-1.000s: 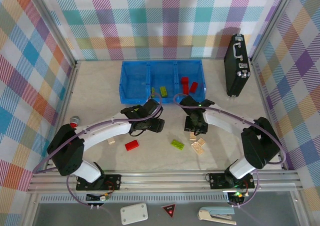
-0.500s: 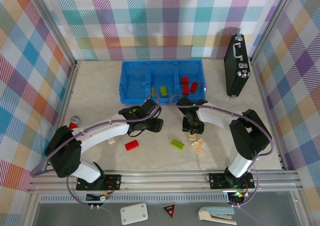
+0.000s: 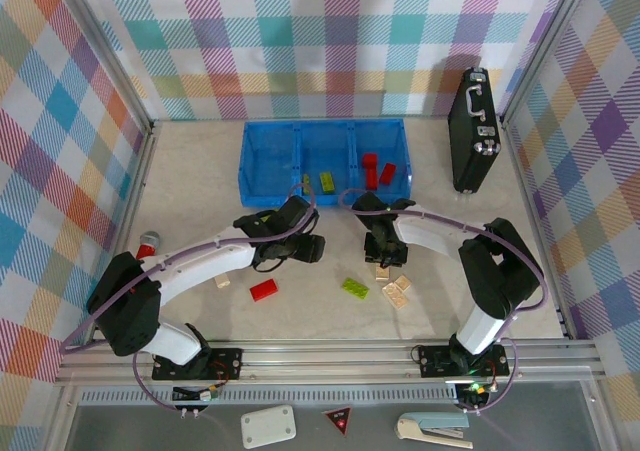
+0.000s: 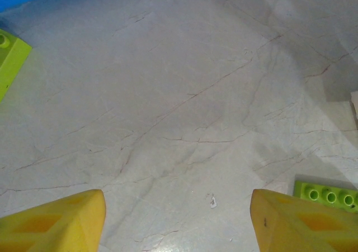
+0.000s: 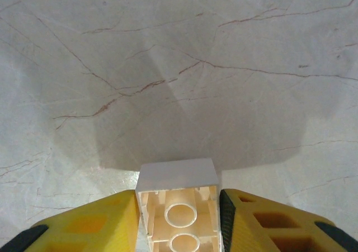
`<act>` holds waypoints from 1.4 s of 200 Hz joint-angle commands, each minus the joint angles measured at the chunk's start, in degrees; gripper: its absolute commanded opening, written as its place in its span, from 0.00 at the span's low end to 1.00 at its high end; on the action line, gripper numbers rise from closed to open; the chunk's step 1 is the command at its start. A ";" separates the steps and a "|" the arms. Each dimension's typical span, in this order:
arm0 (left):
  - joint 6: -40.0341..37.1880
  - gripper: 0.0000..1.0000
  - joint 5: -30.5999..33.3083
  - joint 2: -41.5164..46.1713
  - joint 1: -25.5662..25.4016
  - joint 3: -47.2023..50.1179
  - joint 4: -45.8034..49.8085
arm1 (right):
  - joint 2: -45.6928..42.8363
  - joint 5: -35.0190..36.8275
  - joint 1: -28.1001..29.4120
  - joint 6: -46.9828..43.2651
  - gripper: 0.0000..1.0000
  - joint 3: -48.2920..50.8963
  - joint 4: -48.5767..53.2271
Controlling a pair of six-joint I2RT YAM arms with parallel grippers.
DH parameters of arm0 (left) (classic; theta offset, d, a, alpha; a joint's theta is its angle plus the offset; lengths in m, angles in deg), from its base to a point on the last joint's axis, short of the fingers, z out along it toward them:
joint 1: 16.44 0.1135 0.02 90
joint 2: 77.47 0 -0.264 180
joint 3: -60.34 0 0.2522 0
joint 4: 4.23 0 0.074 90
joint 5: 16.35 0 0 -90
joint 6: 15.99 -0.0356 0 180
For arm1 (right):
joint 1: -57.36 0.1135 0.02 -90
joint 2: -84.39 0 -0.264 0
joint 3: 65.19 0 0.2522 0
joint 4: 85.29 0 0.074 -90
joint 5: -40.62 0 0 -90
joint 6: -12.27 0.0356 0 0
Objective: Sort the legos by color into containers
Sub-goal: Pick up the lego from the center of the table, then place the lego in the container.
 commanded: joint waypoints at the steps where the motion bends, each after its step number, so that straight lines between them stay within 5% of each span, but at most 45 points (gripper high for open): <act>1: 0.88 0.69 -1.84 2.32 0.73 1.14 -1.09 | 1.24 -0.63 -0.47 -1.06 0.42 0.33 -0.31; 62: 0.81 0.69 -7.79 5.09 2.27 3.19 -5.86 | -3.08 -0.36 -0.43 -2.76 0.34 0.62 -1.25; 97: -0.87 0.72 -17.00 8.73 2.82 5.60 -13.83 | -11.16 -2.20 -0.46 -7.63 0.30 1.67 -4.22; 185: -4.08 0.78 -39.75 17.25 3.07 8.10 -28.78 | -37.95 -20.41 -0.39 -23.04 0.24 5.29 -20.65; 221: -4.28 0.78 -48.75 17.62 3.10 7.53 -32.48 | -42.85 -31.28 -0.36 -25.63 0.22 7.59 -28.41; 280: -1.63 0.74 -52.74 13.99 2.81 5.10 -34.48 | -41.82 -31.85 -0.38 -19.98 0.19 6.07 -29.45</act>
